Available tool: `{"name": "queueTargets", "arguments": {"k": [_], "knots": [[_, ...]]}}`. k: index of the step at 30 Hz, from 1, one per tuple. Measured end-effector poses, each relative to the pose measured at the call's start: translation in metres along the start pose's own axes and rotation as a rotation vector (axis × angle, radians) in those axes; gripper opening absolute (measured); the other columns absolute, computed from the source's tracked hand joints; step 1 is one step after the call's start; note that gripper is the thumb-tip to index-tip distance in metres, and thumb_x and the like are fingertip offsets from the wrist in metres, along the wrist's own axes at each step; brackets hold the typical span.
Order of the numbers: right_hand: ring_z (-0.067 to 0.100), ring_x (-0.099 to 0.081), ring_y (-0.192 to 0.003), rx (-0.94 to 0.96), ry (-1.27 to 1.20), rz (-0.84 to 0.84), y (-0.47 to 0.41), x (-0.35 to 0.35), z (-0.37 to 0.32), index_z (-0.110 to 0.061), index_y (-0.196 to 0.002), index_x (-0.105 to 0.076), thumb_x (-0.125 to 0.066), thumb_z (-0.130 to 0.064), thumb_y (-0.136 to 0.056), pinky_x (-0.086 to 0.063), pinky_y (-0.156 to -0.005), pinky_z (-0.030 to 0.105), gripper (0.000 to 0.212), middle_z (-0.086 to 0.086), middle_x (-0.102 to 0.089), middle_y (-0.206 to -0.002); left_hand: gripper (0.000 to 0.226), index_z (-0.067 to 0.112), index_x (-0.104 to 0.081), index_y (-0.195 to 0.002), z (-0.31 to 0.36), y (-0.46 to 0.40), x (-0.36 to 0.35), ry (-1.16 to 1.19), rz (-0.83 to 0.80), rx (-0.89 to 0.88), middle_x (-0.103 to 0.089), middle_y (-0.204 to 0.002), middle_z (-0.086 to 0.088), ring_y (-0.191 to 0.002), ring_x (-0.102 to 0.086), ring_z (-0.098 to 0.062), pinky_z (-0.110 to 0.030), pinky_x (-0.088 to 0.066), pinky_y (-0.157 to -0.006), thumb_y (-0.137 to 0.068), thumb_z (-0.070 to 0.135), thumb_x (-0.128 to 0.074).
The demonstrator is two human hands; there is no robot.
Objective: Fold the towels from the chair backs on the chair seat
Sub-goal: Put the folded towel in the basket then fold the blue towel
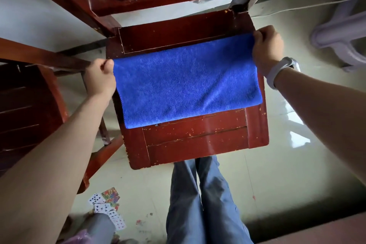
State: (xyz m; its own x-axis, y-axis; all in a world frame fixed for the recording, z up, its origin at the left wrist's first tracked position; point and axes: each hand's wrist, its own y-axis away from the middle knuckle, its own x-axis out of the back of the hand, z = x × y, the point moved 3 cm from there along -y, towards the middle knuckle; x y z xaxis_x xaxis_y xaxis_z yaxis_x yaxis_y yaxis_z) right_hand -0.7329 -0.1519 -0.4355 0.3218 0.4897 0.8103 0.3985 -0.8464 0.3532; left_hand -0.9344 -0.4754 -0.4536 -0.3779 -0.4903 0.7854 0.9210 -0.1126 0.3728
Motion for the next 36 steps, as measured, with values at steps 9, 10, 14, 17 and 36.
{"name": "queueTargets", "arguments": {"k": [9,10,14,17,36], "knots": [[0.033,-0.054,-0.103,-0.017,0.11,0.033,0.0,0.003,0.003,-0.009,-0.118,-0.047,-0.044,-0.031,-0.093,-0.038,-0.081,0.034,0.034,0.015,-0.058,-0.116,0.038,0.002,-0.055,-0.111,0.009,0.006,0.002,-0.019,0.04,-0.086,-0.062,-0.109,-0.02,-0.103,-0.057,-0.033,-0.038,-0.043,-0.092,-0.088,0.031,-0.051],[0.032,-0.051,-0.108,0.015,0.14,0.092,0.006,0.006,0.001,-0.01,-0.12,-0.047,-0.042,-0.03,-0.093,-0.037,-0.085,0.035,0.034,0.014,-0.054,-0.12,0.041,0.002,-0.052,-0.116,0.012,0.013,0.003,-0.064,0.076,-0.154,-0.058,-0.114,-0.02,-0.107,-0.054,-0.034,-0.039,-0.04,-0.096,-0.087,0.031,-0.049],[0.031,-0.045,-0.119,0.49,0.375,0.094,0.051,-0.013,-0.019,-0.018,-0.124,-0.052,-0.038,-0.023,-0.086,-0.027,-0.101,0.045,0.041,0.013,-0.051,-0.128,0.048,0.013,-0.043,-0.132,0.03,0.06,-0.012,-0.419,0.082,-0.517,-0.042,-0.14,-0.012,-0.128,-0.037,-0.034,-0.044,-0.027,-0.105,-0.09,0.035,-0.038],[0.037,-0.036,-0.133,0.775,0.566,-0.082,0.077,-0.056,-0.028,-0.023,-0.132,-0.048,-0.04,-0.03,-0.086,-0.016,-0.104,0.067,0.047,0.013,-0.042,-0.143,0.055,0.023,-0.033,-0.14,0.043,0.078,-0.046,-0.539,-0.08,-0.686,-0.025,-0.152,-0.008,-0.141,-0.019,-0.034,-0.058,-0.01,-0.11,-0.089,0.043,-0.035],[0.031,-0.019,-0.142,0.771,0.6,-0.082,0.12,-0.076,0.029,-0.033,-0.143,-0.027,-0.035,-0.048,-0.089,-0.007,-0.109,0.063,0.056,0.01,-0.023,-0.153,0.067,0.033,-0.019,-0.144,0.01,0.127,-0.087,-0.662,-0.089,-0.687,-0.017,-0.155,-0.009,-0.142,-0.011,-0.036,-0.069,-0.002,-0.104,-0.084,0.059,-0.034]]}}
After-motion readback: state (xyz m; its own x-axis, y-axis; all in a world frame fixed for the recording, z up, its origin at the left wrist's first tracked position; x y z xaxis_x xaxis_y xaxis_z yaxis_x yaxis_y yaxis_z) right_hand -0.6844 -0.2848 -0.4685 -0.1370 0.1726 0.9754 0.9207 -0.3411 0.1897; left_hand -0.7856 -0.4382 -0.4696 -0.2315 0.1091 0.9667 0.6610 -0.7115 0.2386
